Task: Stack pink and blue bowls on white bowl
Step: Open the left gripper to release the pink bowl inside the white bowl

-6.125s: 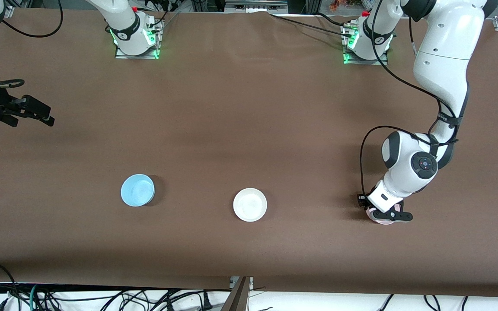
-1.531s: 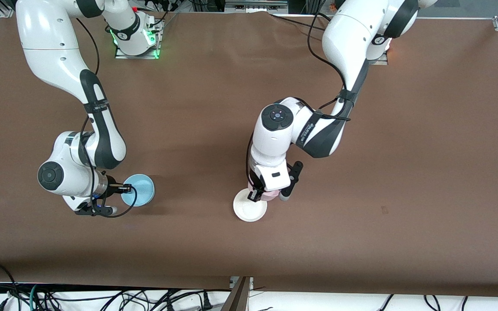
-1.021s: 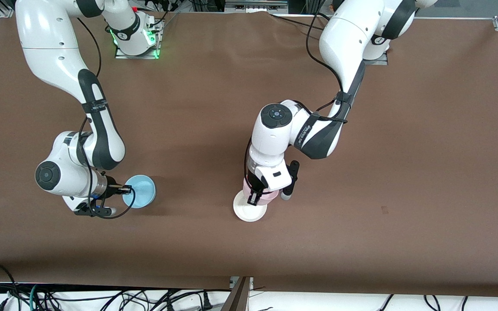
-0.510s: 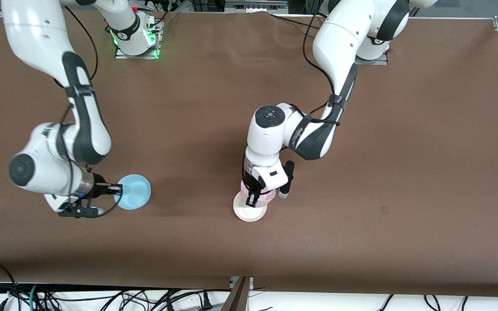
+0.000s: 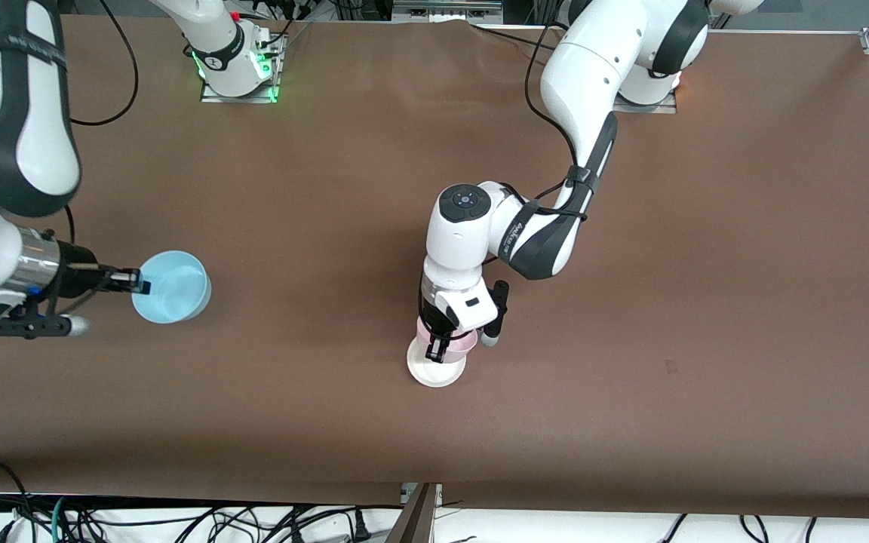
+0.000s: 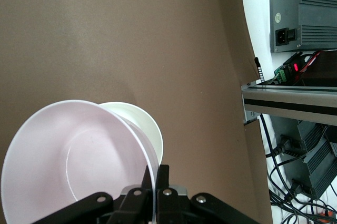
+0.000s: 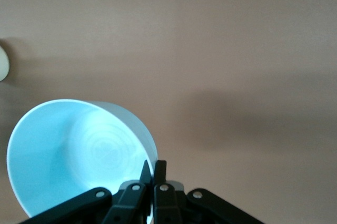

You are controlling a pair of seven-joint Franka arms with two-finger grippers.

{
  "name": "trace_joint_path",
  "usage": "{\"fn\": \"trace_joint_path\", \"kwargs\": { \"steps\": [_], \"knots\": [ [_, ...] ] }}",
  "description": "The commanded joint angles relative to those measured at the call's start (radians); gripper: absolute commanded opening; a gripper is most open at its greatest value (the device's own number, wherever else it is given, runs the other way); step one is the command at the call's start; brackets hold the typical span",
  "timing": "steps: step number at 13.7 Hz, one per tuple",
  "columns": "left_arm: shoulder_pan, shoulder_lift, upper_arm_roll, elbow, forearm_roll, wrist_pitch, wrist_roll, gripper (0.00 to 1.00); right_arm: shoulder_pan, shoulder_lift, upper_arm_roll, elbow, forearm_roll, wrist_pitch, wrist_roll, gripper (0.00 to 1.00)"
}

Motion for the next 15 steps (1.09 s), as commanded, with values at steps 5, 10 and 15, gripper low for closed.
{"fn": "trace_joint_path", "kwargs": {
  "steps": [5, 10, 15],
  "knots": [
    [-0.037, 0.042, 0.059, 0.048, 0.016, 0.03, -0.06, 0.0, 0.009, 0.014, 0.012, 0.052, -0.008, -0.049, 0.0, 0.0],
    [-0.037, 0.042, 0.06, 0.048, 0.016, 0.032, -0.06, 0.0, 0.011, 0.014, 0.013, 0.052, -0.008, -0.049, 0.0, 0.0],
    [-0.037, 0.042, 0.06, 0.048, 0.016, 0.032, -0.06, 0.0, 0.009, 0.014, 0.013, 0.052, -0.007, -0.049, 0.0, 0.0]
  ]
}}
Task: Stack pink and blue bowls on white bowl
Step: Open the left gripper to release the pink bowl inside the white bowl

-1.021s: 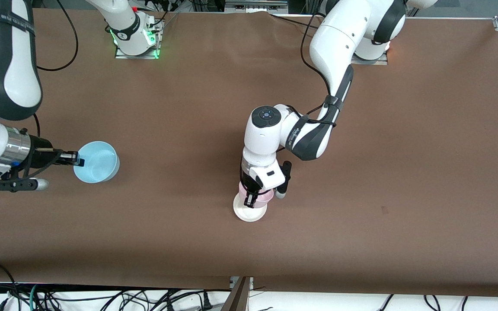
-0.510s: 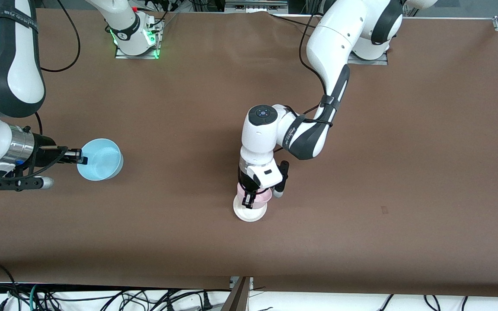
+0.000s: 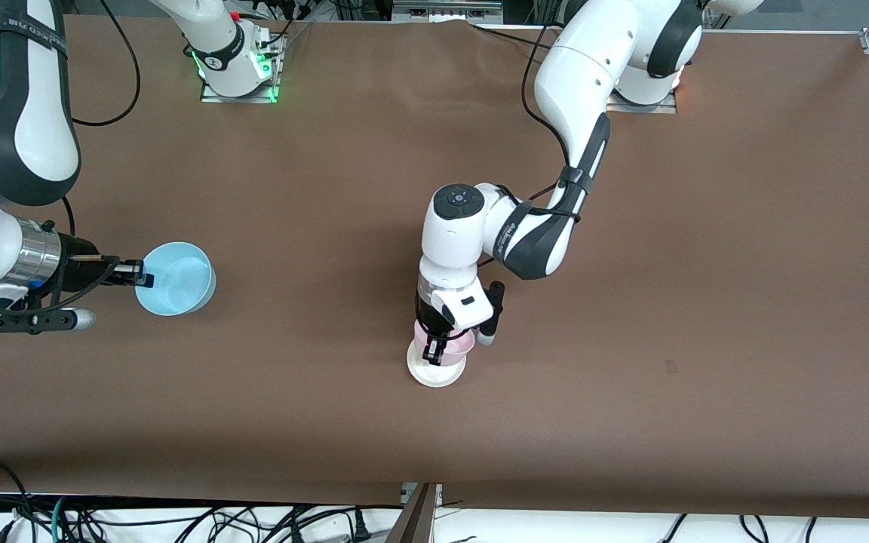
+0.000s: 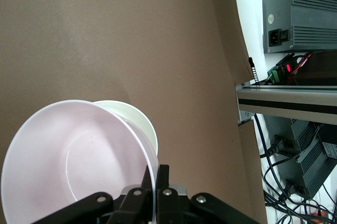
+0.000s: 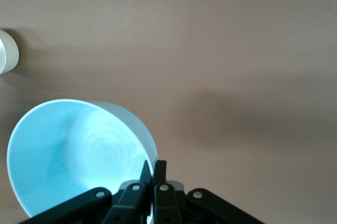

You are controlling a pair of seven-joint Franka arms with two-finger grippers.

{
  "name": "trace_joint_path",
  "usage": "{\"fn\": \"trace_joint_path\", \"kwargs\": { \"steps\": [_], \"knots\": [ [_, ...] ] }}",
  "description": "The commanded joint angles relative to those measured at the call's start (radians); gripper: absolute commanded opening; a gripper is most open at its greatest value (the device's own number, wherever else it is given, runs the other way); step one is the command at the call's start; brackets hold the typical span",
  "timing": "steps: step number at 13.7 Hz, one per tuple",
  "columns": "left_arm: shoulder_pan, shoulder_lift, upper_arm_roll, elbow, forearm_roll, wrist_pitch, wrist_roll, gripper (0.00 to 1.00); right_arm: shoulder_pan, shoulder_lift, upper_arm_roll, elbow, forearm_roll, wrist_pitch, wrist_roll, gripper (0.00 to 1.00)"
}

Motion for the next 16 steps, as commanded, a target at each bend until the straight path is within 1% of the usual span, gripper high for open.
{"fn": "trace_joint_path", "kwargs": {
  "steps": [1, 2, 4, 5, 6, 16],
  "knots": [
    [-0.009, 0.022, 0.019, 0.038, 0.016, 0.003, -0.032, 0.01, -0.005, 0.006, 0.005, 0.026, -0.002, -0.022, 0.0, 0.0],
    [-0.009, 0.022, 0.019, 0.038, 0.016, 0.003, -0.032, 0.01, -0.005, 0.006, 0.005, 0.026, -0.002, -0.022, 0.0, 0.0],
    [-0.009, 0.022, 0.019, 0.038, 0.016, 0.003, -0.032, 0.06, -0.005, 0.006, 0.005, 0.026, -0.002, -0.022, 0.0, 0.0],
    [-0.009, 0.022, 0.019, 0.038, 0.016, 0.003, -0.032, 0.06, -0.005, 0.006, 0.005, 0.026, -0.002, -0.022, 0.0, 0.0],
    [-0.009, 0.022, 0.019, 0.038, 0.016, 0.003, -0.034, 0.11, -0.005, 0.006, 0.005, 0.026, -0.001, -0.022, 0.0, 0.0],
    [-0.008, 0.022, 0.023, 0.038, 0.016, 0.003, -0.028, 0.12, 0.01, 0.006, 0.007, 0.026, -0.001, -0.022, 0.023, 0.0]
  ]
}}
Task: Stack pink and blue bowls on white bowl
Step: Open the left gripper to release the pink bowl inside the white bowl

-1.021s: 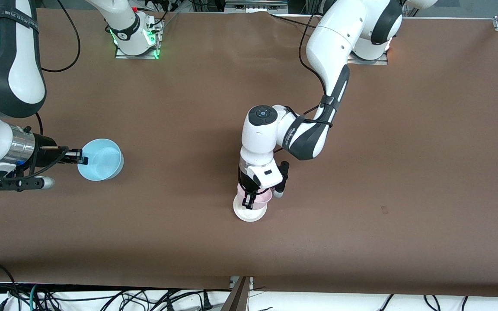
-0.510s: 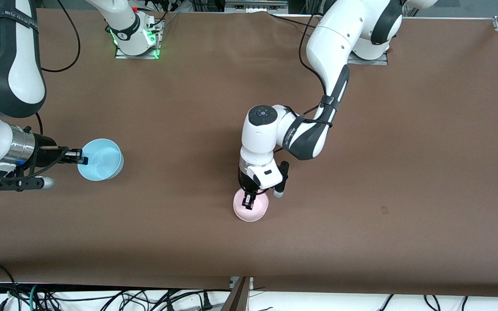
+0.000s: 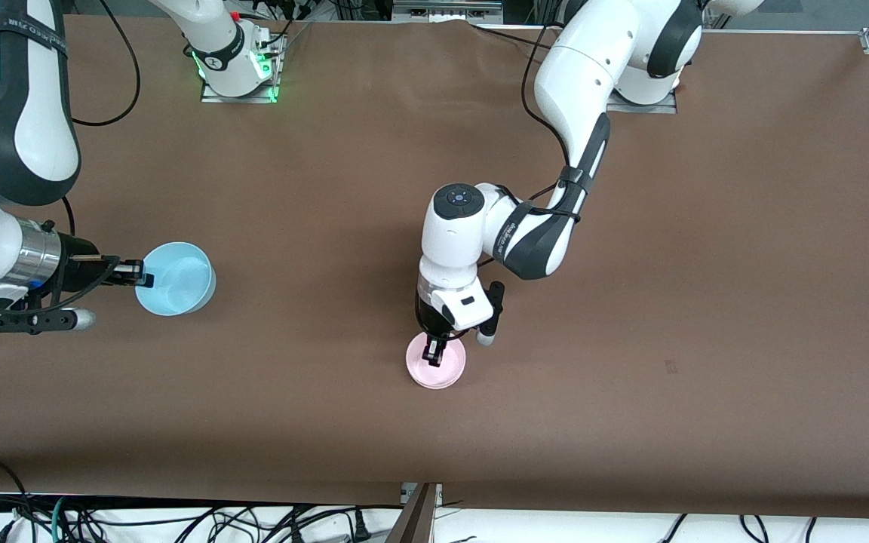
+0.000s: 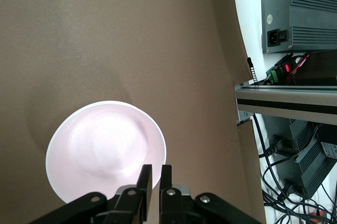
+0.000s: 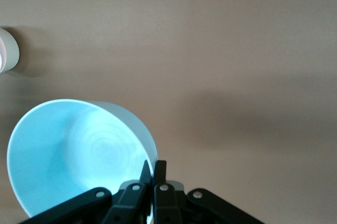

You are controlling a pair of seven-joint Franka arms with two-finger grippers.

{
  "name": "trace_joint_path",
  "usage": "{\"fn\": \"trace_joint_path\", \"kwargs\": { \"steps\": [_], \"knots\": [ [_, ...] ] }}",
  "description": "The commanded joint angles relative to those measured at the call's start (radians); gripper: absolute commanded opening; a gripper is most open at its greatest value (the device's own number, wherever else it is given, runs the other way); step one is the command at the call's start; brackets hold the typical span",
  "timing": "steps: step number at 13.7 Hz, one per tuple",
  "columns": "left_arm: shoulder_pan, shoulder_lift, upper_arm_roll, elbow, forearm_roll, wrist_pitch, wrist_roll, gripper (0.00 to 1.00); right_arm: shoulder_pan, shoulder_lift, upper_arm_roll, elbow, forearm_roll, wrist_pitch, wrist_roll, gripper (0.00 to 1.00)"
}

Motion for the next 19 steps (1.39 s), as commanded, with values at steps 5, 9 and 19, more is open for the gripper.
{"fn": "trace_joint_path", "kwargs": {
  "steps": [5, 9, 19],
  "knots": [
    [-0.006, 0.021, 0.032, 0.031, 0.018, 0.003, -0.02, 0.0, 0.029, 0.011, 0.007, 0.026, -0.001, -0.011, 0.069, 0.0],
    [-0.011, 0.065, 0.054, 0.032, 0.019, 0.046, -0.027, 0.0, 0.03, 0.012, 0.007, 0.026, 0.001, -0.009, 0.071, 0.0],
    [-0.034, 0.124, 0.12, 0.034, 0.019, 0.123, -0.076, 0.0, 0.026, 0.011, 0.004, 0.026, -0.001, -0.014, 0.063, 0.0]
  ]
}}
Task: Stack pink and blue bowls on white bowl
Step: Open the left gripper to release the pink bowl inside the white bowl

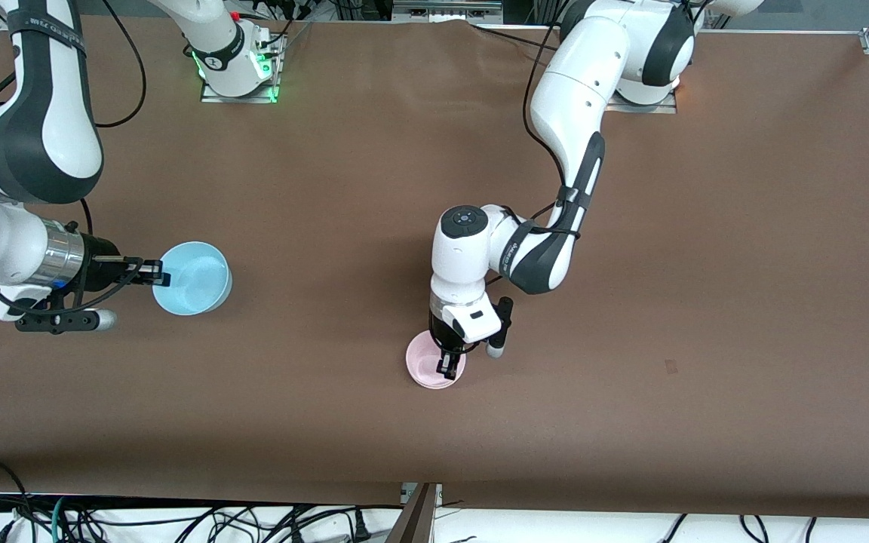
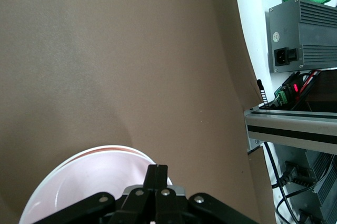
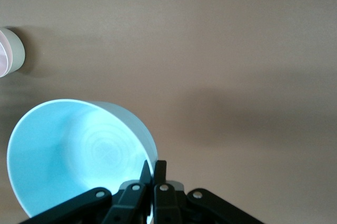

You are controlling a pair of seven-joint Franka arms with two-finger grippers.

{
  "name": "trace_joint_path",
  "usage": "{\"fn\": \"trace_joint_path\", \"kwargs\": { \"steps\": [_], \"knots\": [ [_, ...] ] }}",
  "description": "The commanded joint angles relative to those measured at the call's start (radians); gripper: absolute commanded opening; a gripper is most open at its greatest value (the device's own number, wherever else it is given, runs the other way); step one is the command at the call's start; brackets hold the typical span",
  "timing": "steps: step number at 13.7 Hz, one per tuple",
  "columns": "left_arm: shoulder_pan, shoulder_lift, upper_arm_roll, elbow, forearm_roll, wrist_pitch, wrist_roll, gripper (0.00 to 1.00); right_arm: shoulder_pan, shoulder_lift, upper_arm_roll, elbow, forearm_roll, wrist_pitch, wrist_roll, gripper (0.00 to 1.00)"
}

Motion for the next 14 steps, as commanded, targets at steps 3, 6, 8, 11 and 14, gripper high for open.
{"fn": "trace_joint_path", "kwargs": {
  "steps": [3, 6, 8, 11, 14],
  "knots": [
    [-0.015, 0.037, 0.035, 0.033, 0.019, 0.038, -0.055, 0.0, -0.009, 0.007, 0.0, 0.024, 0.001, -0.02, 0.0, 0.0],
    [-0.018, 0.042, 0.04, 0.033, 0.019, 0.038, -0.055, 0.0, -0.006, 0.007, 0.0, 0.024, 0.001, -0.021, 0.012, 0.0],
    [-0.018, 0.052, 0.042, 0.033, 0.019, 0.038, -0.055, 0.0, -0.006, 0.007, 0.0, 0.026, 0.001, -0.021, 0.011, 0.0],
    [-0.029, 0.062, 0.055, 0.033, 0.019, 0.038, -0.055, 0.0, -0.006, 0.007, 0.0, 0.024, -0.001, -0.023, 0.011, 0.0],
    [-0.038, 0.075, 0.069, 0.033, 0.019, 0.04, -0.055, 0.0, -0.006, 0.007, 0.0, 0.024, 0.001, -0.023, 0.011, 0.0]
  ]
}}
